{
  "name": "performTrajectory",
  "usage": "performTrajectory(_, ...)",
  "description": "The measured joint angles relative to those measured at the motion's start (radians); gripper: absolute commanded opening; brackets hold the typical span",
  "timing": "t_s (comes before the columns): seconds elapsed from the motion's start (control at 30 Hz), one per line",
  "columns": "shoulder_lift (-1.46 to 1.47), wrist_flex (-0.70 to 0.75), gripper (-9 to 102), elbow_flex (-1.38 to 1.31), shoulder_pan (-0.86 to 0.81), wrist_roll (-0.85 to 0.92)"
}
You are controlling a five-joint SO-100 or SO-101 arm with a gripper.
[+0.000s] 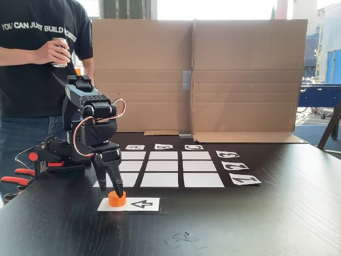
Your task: Pick up the round, orange token and place it in the grid on square A2.
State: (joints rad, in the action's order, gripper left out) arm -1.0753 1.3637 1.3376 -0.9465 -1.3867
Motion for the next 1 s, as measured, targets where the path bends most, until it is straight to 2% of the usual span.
performTrajectory(0.3,0.040,0.002,43,-0.107,-0.017,0.000)
performTrajectory(1.0,0.083,0.005,43,-0.117,0.015,0.000)
